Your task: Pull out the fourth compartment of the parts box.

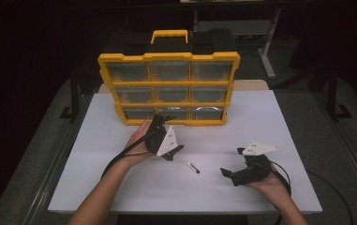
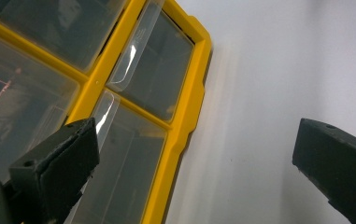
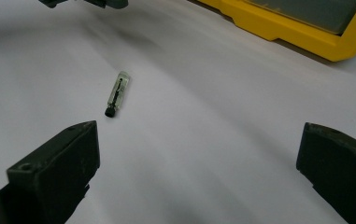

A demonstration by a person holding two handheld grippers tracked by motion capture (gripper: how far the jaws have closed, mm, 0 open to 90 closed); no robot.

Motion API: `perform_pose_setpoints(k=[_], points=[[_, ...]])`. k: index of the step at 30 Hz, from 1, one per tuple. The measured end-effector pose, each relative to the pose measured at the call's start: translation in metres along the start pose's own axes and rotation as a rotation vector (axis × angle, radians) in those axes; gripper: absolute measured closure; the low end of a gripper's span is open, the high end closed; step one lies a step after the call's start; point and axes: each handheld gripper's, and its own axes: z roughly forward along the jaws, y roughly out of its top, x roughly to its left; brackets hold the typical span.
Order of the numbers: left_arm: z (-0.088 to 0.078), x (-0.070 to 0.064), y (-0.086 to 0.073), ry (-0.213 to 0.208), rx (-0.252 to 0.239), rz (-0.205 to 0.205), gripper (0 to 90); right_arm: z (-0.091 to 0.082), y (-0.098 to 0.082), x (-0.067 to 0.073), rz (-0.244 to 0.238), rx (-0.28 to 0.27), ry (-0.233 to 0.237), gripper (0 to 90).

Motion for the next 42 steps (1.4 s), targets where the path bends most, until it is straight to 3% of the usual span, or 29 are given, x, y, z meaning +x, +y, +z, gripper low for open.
perform_pose_setpoints(k=[11, 20, 24, 42], points=[[0.001, -0.005, 0.002, 0.029, 0.018, 0.067, 0.9, 0.0, 0.0, 0.0, -0.001, -0.002, 0.0, 0.0], [0.002, -0.008, 0.002, 0.053, 0.013, 0.093, 0.9, 0.0, 0.0, 0.0, -0.003, 0.0, 0.0, 0.0], [0.002, -0.008, 0.003, 0.061, 0.023, 0.131, 0.9, 0.0, 0.0, 0.0, -0.004, 0.0, -0.001, 0.0], [0.004, -0.013, 0.003, 0.118, 0.038, 0.227, 0.9, 0.001, 0.0, 0.001, -0.008, 0.005, -0.004, 0.0]])
